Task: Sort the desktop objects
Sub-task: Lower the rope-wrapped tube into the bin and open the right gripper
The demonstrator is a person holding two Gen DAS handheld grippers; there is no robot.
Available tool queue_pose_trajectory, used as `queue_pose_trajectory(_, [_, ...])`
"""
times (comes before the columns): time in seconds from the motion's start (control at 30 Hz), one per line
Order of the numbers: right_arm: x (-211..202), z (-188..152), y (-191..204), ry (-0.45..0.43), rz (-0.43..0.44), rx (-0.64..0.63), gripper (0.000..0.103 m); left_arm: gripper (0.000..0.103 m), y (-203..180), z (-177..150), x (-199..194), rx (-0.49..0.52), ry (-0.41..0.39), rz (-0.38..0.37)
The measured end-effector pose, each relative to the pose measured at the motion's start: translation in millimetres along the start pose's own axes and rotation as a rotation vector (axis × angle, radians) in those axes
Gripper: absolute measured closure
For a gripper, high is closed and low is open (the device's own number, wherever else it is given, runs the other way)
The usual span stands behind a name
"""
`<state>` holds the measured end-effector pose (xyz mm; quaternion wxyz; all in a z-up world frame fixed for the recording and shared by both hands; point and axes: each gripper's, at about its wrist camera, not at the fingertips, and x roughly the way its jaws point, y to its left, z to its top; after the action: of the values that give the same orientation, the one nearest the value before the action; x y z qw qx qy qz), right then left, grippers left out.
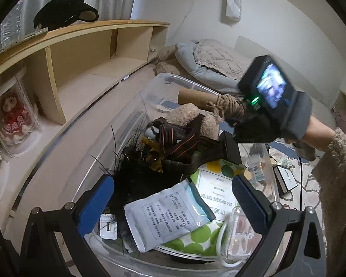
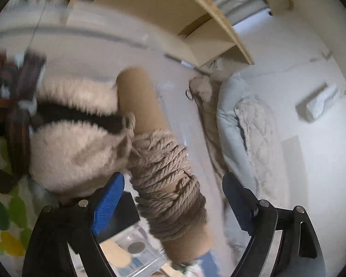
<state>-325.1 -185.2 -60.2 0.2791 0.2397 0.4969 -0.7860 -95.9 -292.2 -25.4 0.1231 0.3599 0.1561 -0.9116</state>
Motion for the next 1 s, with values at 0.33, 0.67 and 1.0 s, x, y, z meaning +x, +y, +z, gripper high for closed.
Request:
queue_pose_trajectory(0.33, [-25.5,-23.1,-47.6,-0.045,0.206,0.344,0.065,0.000,-7.3,-2.3,-1.5,0.007,0.004,-0.012])
queue_pose_trajectory(0.67, [2.8,-23.2,-74.2,-0.034,0.317,0.678,0.068,0.000,-16.0,-2.9,3.7,0.029,0.019,-0.017])
queue_pose_trajectory(1.0, [30.4,-24.6,-50.0,0.053,0.402,0.699,0.081,0.000,-20.4,-3.4,6.8,0.036,0.028,-0.018])
